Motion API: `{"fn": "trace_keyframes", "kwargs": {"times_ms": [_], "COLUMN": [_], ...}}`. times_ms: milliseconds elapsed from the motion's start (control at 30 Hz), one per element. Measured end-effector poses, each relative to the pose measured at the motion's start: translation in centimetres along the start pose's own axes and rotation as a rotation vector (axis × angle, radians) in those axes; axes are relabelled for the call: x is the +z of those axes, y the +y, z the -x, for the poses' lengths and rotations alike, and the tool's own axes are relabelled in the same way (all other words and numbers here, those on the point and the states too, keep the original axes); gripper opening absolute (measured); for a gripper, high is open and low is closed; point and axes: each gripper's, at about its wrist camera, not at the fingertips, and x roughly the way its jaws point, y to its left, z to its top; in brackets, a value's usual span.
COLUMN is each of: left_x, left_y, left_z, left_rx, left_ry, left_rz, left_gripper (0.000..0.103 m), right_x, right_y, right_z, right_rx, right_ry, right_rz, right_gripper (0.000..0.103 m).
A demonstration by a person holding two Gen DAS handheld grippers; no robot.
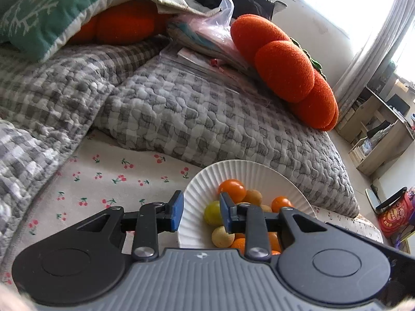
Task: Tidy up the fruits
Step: 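Open the left gripper over the plate while the right releases its orange tomato, then withdraw both open grippers from the plate toward the last two tomatoes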
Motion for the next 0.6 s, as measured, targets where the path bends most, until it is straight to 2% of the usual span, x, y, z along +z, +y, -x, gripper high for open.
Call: {"fn": "trace_keyframes", "kwargs": {"times_ms": [267,400,600], "left_x": [-1.4,-2.7,-4.7], "left_y": [-0.8,-0.8,-1.7], "left_z": [3.0,4.8,7.6], "left_rx": [0.018,0.017,0.026], "left_ry": [0.014,0.034,0.041], "left_rz": [-0.055,-0.043,-0.11], "left_gripper": [0.031,0.049,0.061], "right_x": [-1.6,-2.3,-4.0], "right_y": [1.1,1.6,2.6], "right_z": [2.7,5.0,7.9], "right_rx": [-0.022,-0.02,0.019], "right_ry": [0.032,0.015,0.004], "right_rz": [0.02,0.02,0.027], "right_gripper": [0.033,0.038,0.039]}}
